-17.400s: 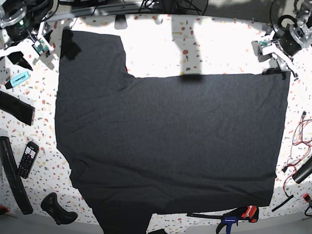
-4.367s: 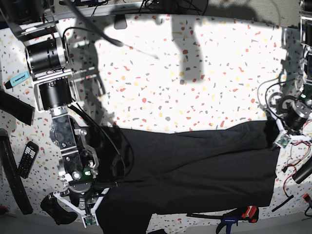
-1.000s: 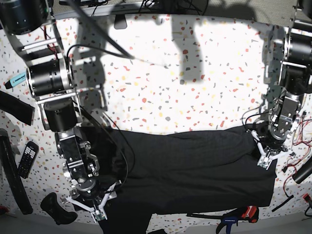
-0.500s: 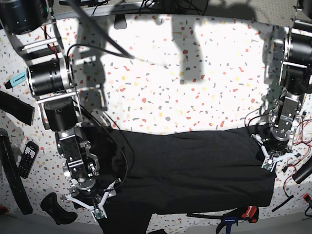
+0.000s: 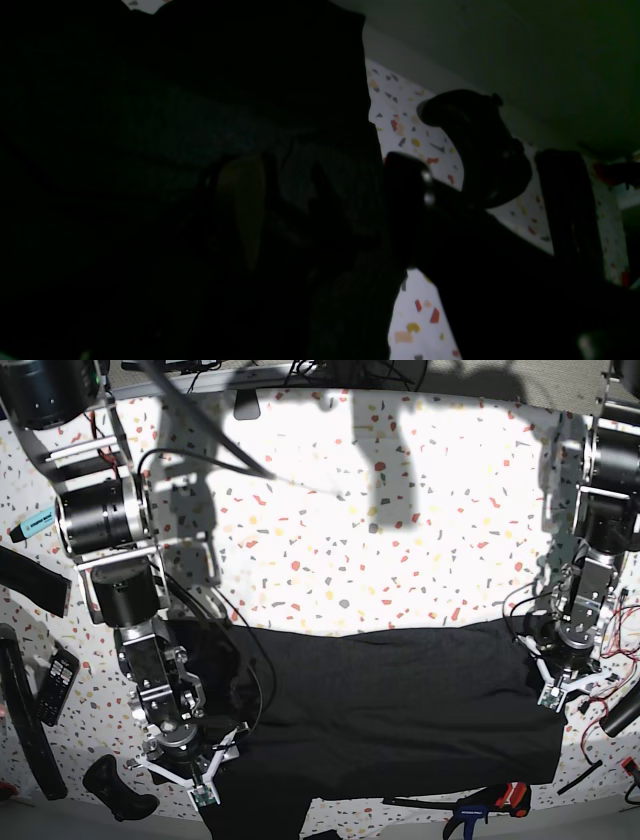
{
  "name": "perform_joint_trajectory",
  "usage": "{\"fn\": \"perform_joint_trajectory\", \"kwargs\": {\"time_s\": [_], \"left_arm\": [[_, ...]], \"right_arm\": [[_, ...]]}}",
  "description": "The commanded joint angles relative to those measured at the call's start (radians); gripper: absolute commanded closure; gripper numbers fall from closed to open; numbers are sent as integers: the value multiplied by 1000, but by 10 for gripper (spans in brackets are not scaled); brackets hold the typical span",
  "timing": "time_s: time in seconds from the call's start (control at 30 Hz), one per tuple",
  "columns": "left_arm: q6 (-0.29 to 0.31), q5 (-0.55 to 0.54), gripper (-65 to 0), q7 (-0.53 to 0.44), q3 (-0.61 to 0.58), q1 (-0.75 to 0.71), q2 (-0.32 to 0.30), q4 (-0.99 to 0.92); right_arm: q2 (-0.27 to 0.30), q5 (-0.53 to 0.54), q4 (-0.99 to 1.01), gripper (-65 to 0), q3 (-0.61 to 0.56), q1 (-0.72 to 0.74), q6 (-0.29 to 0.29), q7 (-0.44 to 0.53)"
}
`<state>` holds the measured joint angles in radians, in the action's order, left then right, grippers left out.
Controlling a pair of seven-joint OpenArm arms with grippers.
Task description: Fold the T-shirt properly
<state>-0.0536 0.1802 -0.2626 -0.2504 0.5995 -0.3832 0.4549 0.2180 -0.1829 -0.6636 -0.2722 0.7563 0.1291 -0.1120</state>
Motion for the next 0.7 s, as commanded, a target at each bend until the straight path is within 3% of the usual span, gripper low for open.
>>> {"fn": "perform_joint_trajectory", "kwargs": {"time_s": [0.0, 0.13, 0.27, 0.47, 0.67], "left_arm": [[-25, -5, -228, -24, 5, 35, -16, 13], [-25, 9, -228, -23, 5, 38, -16, 13], [-24, 111, -228, -24, 5, 49, -22, 13], [-14, 107, -228, -23, 5, 87, -47, 13], [74, 98, -228, -23, 5, 116, -72, 13]], "right_arm": [[3, 4, -16, -366, 5, 41, -7, 21], [3, 4, -16, -366, 5, 39, -7, 16], [4, 4, -16, -366, 5, 39, -6, 10], [3, 4, -16, -366, 5, 39, -6, 5], [3, 5, -16, -366, 5, 38, -6, -16]]}}
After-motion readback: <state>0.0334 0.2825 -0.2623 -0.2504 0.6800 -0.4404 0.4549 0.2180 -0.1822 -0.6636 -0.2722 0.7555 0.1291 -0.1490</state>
